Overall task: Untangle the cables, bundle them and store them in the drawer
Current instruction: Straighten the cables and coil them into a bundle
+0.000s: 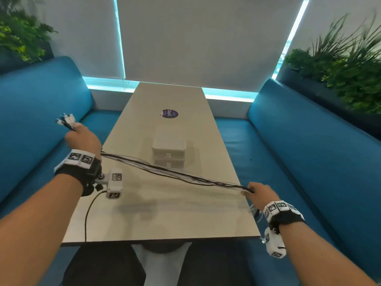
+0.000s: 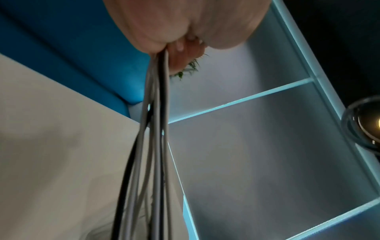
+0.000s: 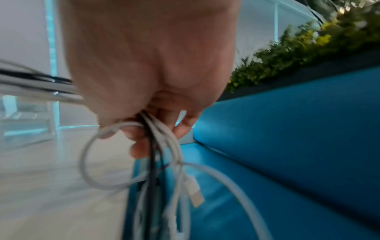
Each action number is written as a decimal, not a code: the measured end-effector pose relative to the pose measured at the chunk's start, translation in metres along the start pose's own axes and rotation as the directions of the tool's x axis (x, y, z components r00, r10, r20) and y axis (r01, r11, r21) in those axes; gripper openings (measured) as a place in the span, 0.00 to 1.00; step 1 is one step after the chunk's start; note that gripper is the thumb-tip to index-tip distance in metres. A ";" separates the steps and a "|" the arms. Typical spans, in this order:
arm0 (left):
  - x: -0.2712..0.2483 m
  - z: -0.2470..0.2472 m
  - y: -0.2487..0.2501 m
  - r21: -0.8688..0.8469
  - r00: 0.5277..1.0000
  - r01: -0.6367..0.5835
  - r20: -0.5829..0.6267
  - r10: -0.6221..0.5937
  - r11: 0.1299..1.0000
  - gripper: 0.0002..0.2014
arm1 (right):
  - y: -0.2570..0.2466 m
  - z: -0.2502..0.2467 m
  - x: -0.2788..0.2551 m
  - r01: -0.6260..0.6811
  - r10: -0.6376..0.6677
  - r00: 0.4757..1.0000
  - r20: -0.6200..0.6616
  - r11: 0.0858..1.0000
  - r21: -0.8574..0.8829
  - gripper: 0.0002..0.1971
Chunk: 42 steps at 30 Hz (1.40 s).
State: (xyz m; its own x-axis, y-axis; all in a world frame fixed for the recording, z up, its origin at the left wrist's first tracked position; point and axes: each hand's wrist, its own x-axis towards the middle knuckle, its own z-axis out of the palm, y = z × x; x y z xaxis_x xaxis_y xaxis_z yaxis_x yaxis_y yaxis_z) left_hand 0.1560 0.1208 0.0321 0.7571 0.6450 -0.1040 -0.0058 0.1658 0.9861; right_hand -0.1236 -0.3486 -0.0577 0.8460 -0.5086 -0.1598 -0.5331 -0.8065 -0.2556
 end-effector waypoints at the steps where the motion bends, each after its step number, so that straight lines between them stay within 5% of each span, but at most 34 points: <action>1: 0.008 0.000 -0.010 0.019 1.000 -0.021 0.003 0.020 1.000 0.34 | 0.001 0.001 0.002 -0.005 0.005 1.000 -0.012 1.000 0.003 0.15; 8: 0.008 -0.007 -0.015 0.044 0.997 -0.077 0.025 0.076 0.996 0.36 | 0.018 0.000 -0.005 -0.032 0.042 0.994 -0.102 0.994 0.102 0.22; 14: 0.009 -0.006 -0.024 0.085 0.997 -0.059 0.045 0.055 0.995 0.37 | 0.018 0.004 -0.011 -0.159 0.147 0.987 -0.063 0.952 -0.261 0.25; 20: -0.004 -0.004 -0.014 0.068 0.995 -0.080 0.062 0.076 0.994 0.32 | 0.011 0.011 -0.006 -0.206 0.210 0.978 -0.013 0.943 -0.260 0.11; 25: 0.011 -0.004 -0.018 0.082 0.995 -0.087 0.049 0.083 0.993 0.32 | 0.019 0.001 -0.006 -0.242 0.237 0.970 -0.050 0.943 -0.228 0.19; 30: 0.009 -0.005 -0.023 0.078 0.994 -0.103 0.055 0.099 0.992 0.34 | 0.029 0.002 -0.007 -0.055 0.068 0.989 0.131 0.993 -0.102 0.01; 32: 0.021 -0.003 -0.035 0.085 0.992 -0.112 0.073 0.106 0.990 0.36 | 0.034 0.008 -0.008 -0.028 0.054 0.978 0.202 0.991 -0.129 0.13; 35: 0.013 -0.002 -0.037 0.112 0.992 -0.101 0.091 0.091 0.989 0.34 | 0.037 0.015 -0.007 -0.053 0.099 0.980 0.175 0.967 -0.251 0.08; 38: -0.005 -0.003 -0.027 0.135 0.988 -0.137 0.096 0.125 0.981 0.30 | 0.046 0.021 -0.003 -0.093 0.160 0.972 0.173 0.935 -0.343 0.15; 42: 0.005 -0.003 -0.027 0.115 0.991 -0.110 0.087 0.100 0.987 0.32 | 0.058 0.024 -0.007 -0.156 0.227 0.962 0.152 0.913 -0.378 0.06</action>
State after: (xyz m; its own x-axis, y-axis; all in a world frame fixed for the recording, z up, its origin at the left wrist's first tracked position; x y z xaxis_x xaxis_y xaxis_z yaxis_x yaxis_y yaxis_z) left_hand 0.1580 0.1215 0.0044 0.8065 0.5912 0.0072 -0.0140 0.0068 0.9999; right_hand -0.1601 -0.3848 -0.0943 0.6927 -0.6267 -0.3570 -0.6188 -0.7707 0.1523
